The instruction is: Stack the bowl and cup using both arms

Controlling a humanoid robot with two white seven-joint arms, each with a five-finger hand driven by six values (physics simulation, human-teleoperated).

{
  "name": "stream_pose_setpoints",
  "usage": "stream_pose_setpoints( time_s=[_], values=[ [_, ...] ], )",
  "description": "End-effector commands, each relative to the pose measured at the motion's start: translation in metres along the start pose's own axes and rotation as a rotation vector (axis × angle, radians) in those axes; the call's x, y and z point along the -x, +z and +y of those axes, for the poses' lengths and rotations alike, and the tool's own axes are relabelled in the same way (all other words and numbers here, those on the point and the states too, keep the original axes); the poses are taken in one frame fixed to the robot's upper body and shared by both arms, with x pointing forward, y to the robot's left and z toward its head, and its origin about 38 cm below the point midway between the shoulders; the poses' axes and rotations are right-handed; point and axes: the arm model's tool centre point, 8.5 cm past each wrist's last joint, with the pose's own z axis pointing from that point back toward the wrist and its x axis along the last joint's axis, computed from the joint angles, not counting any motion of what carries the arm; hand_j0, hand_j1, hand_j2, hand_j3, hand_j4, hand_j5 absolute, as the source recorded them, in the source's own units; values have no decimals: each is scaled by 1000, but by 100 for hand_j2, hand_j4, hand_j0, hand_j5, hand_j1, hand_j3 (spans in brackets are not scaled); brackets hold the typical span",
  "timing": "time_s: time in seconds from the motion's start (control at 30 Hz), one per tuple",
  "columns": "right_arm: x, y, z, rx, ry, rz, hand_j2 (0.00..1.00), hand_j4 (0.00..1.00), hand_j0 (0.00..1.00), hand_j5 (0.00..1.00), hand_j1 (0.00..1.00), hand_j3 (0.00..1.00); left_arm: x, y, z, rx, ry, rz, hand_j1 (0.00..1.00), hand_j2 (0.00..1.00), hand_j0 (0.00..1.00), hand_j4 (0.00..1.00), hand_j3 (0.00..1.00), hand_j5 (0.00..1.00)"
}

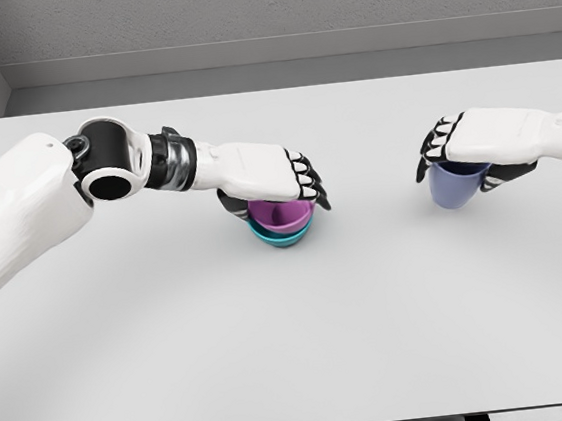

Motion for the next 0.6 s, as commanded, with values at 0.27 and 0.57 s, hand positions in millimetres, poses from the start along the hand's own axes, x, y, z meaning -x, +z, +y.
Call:
stream_pose_setpoints(
  time_s=[0.27, 0.57],
  values=[
    [-13, -4, -12, 28, 19, -41, 66, 66, 66, 66, 66, 66, 2, 2, 0, -2, 3, 6, 100, 100, 100, 100, 100, 100],
    [-12, -1, -21, 42, 39, -36, 66, 66, 66, 66, 66, 66, 5, 11, 1, -5, 1, 23, 100, 100, 100, 100, 100, 100]
  ],
)
